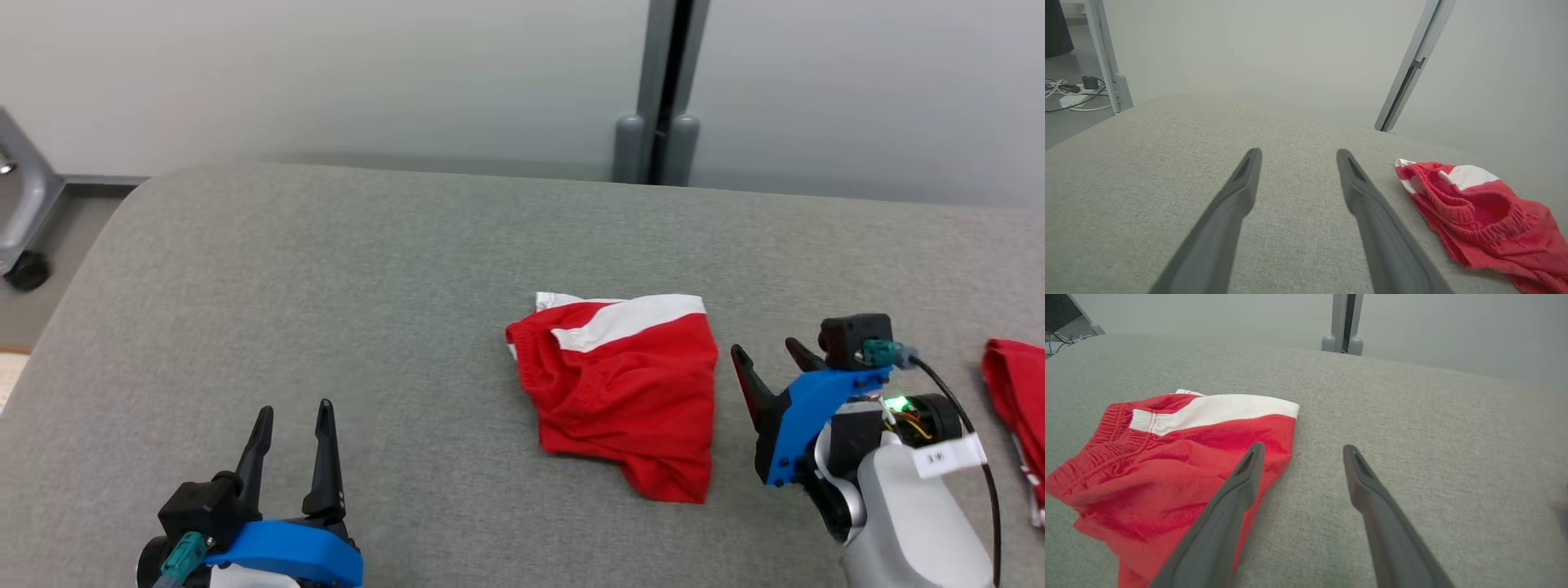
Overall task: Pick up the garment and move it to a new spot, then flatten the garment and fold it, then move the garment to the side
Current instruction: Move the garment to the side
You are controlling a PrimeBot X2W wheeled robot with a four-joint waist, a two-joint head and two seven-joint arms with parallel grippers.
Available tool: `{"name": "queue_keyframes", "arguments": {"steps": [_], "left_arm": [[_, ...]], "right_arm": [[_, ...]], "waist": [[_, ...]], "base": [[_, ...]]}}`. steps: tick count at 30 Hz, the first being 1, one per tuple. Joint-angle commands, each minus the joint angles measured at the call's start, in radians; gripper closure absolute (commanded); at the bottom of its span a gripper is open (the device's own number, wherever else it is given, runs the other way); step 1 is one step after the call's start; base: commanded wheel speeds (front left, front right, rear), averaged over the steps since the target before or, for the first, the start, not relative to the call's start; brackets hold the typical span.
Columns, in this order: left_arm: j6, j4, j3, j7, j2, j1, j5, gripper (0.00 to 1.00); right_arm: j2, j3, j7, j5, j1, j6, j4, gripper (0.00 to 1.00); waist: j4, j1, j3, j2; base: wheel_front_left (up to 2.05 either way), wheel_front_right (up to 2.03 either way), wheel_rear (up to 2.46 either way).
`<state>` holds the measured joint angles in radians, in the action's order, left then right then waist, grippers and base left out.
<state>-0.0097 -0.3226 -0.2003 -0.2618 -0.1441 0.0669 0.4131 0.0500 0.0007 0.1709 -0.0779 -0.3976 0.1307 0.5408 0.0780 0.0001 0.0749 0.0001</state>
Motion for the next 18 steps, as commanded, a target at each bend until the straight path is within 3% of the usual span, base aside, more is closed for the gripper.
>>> {"name": "queue_keyframes", "arguments": {"steps": [1, 7, 13, 14, 15, 18], "left_arm": [[-0.003, -0.002, 0.009, -0.004, 0.001, 0.013, -0.008, 0.0], [-0.004, -0.005, 0.028, -0.004, 0.011, 0.011, -0.018, 0.0], [-0.014, -0.006, 0.043, -0.004, 0.021, 0.011, -0.032, 0.0], [-0.015, -0.007, 0.045, -0.004, 0.023, 0.012, -0.037, 0.0], [-0.016, -0.007, 0.046, -0.004, 0.025, 0.012, -0.04, 0.0], [-0.021, -0.007, 0.045, -0.004, 0.03, 0.018, -0.049, 0.0]], "right_arm": [[0.001, -0.001, 0.027, -0.004, -0.023, 0.0, 0.022, 0.0], [0.002, -0.031, 0.131, -0.06, -0.074, 0.0, 0.134, 0.0], [0.002, -0.019, 0.153, -0.127, -0.1, 0.0, 0.207, 0.0], [0.001, -0.016, 0.15, -0.137, -0.101, 0.0, 0.22, 0.18], [0.001, -0.012, 0.144, -0.146, -0.103, 0.0, 0.232, 0.44], [0.001, 0.003, 0.102, -0.142, -0.121, 0.0, 0.251, 0.78]], "waist": [[0.026, -0.0001, 0.018, -0.0001], [0.087, -0.0001, 0.048, -0.0001], [0.115, -0.0001, 0.072, -0.0001], [0.115, -0.0001, 0.074, -0.0001], [0.114, -0.0001, 0.076, -0.0001], [0.102, -0.0001, 0.085, -0.0001]], "base": [[0.0, 0.0, 0.0], [0.0, 0.0, 0.0], [0.0, 0.0, 0.0], [0.0, 0.0, 0.0], [0.0, 0.0, 0.0], [0.0, 0.0, 0.0]]}}
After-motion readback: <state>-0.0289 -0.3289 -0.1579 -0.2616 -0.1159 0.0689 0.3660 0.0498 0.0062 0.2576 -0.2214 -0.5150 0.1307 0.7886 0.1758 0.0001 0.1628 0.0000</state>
